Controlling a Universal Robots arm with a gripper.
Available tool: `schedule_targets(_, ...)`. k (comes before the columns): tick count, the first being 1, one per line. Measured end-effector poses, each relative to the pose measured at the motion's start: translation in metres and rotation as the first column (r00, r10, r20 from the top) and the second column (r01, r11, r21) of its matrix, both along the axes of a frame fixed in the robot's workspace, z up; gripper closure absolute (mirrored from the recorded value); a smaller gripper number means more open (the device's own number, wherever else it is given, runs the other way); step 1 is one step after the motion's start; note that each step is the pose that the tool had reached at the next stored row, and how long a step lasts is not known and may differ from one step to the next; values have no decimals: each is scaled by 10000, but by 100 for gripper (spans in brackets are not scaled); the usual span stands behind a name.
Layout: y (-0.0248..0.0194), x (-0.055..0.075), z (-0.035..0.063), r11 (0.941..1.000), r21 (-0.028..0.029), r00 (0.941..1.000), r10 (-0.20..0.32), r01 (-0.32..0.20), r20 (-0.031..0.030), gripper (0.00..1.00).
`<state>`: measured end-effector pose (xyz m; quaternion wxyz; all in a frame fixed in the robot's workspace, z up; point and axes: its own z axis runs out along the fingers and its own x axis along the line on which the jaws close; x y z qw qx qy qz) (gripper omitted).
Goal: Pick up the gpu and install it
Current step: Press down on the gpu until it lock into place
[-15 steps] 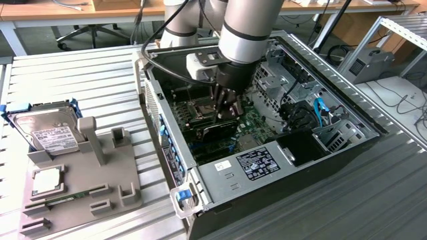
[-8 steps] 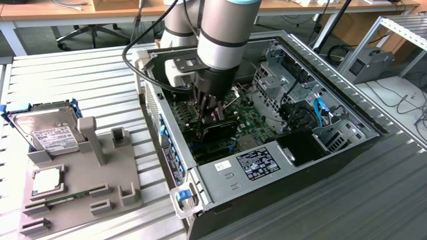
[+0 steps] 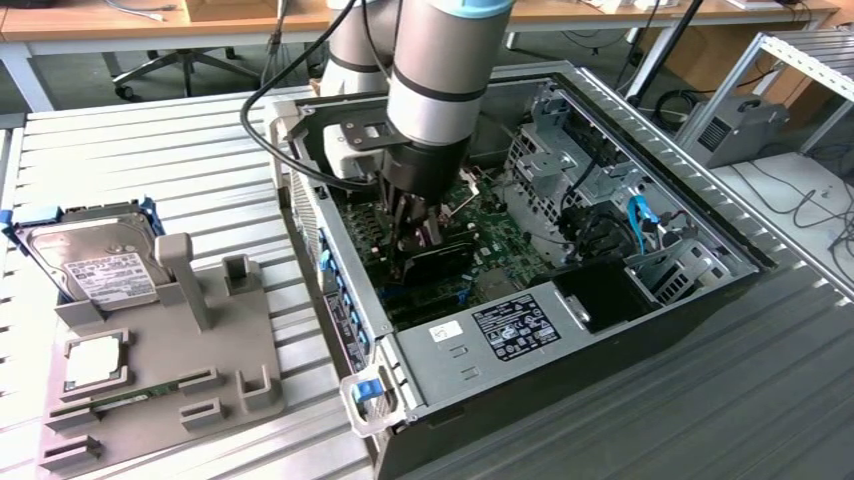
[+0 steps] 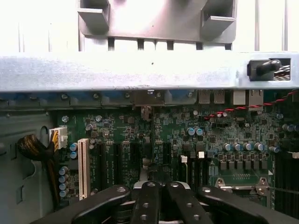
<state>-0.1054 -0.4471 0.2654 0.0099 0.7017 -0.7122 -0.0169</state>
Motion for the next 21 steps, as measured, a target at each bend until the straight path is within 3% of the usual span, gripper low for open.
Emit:
schedule_targets(3,-11,-6,8,10000,-35,10000,1,-1,-19,89)
schedule_targets(6,0,0,-9,10000,-3,10000,1,-1,-2,89)
schedule_targets(10,0,0,-7,10000,-3,10000,1,-1,-1,89)
schedule_targets(12,2,2,115,10000,21,10000,2,-2,14,89)
schedule_targets(15,0,2,255,10000,9,10000,1,-1,5,89)
schedule_targets(21,0,92,350,10000,31,10000,1,-1,-4,89)
